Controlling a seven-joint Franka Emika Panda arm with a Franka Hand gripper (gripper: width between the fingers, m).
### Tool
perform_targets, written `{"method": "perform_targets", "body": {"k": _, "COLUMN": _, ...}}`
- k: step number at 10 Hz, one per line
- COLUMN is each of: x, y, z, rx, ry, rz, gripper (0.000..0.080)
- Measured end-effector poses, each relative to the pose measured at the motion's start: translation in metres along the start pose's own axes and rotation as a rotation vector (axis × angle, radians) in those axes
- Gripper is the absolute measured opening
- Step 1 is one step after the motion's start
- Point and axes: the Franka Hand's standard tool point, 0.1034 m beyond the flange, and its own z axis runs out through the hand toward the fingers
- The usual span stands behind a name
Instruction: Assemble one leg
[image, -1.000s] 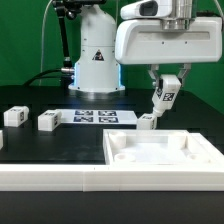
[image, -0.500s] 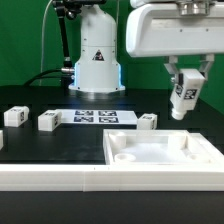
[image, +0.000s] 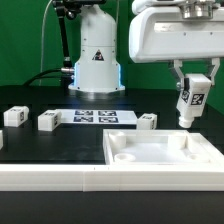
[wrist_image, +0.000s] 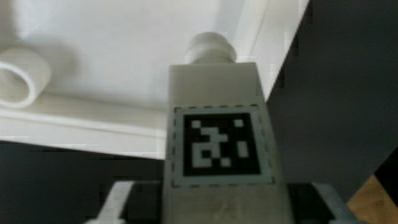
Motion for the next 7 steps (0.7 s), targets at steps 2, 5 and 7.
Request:
{"method": "perform_targets", "body": {"k": 2, "x": 0.007, "y": 0.003, "z": 0.007, "rx": 0.0, "ry": 0.023, "rz": 0.027, "gripper": 0.0291}}
{"method": "perform_targets", "body": {"k": 5, "x": 0.033, "y": 0.001, "z": 0.012, "rx": 0.004, "ry": 0.045, "rz": 0.021, "gripper": 0.0291}}
{"method": "perform_targets", "body": {"k": 7, "x": 0.044, "y": 0.004, "z": 0.025, "rx": 0.002, "ry": 0.068, "rz": 0.009, "gripper": 0.0291}}
